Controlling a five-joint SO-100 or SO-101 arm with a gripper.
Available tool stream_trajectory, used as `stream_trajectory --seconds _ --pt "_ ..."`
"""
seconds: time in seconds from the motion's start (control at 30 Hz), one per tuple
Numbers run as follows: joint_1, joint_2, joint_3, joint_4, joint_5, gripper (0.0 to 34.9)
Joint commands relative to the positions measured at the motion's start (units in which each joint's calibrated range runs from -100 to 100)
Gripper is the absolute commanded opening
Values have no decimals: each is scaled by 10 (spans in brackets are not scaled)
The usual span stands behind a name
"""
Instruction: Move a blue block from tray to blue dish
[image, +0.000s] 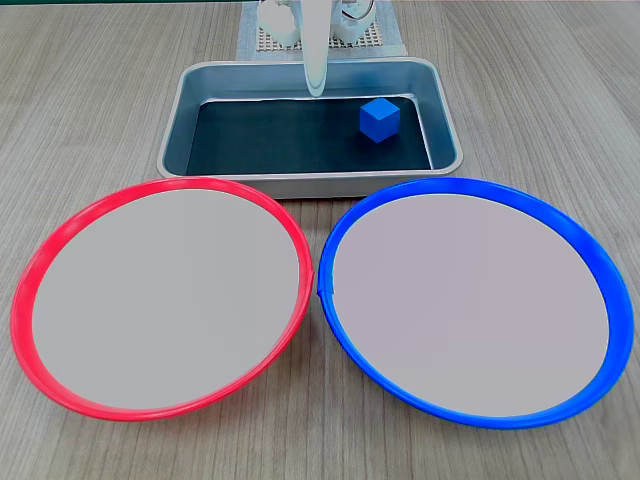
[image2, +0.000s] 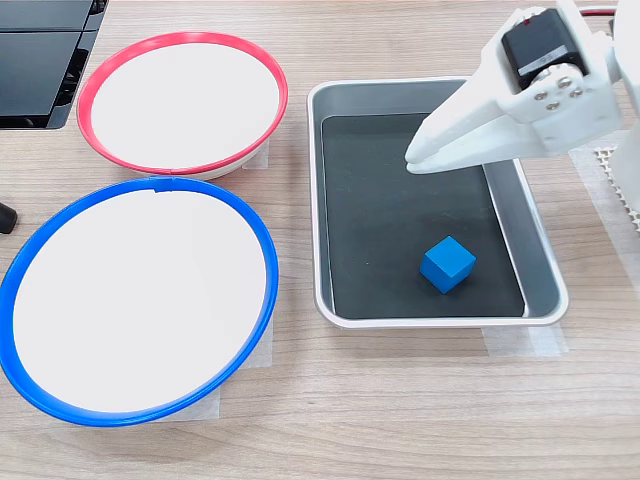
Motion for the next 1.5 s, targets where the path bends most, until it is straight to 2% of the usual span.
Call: stream_trajectory --seconds 0.0,0.9,0.97,1.03,1.37,1.47 --pt "-1 -3 1 2 2 4" --pt "-1 -3 1 2 3 4" --pt "-8 -3 1 3 8 4" --pt "-40 0 1 5 7 2" --pt "-104 345 -306 158 -50 3" --pt "-123 449 -373 174 -60 73"
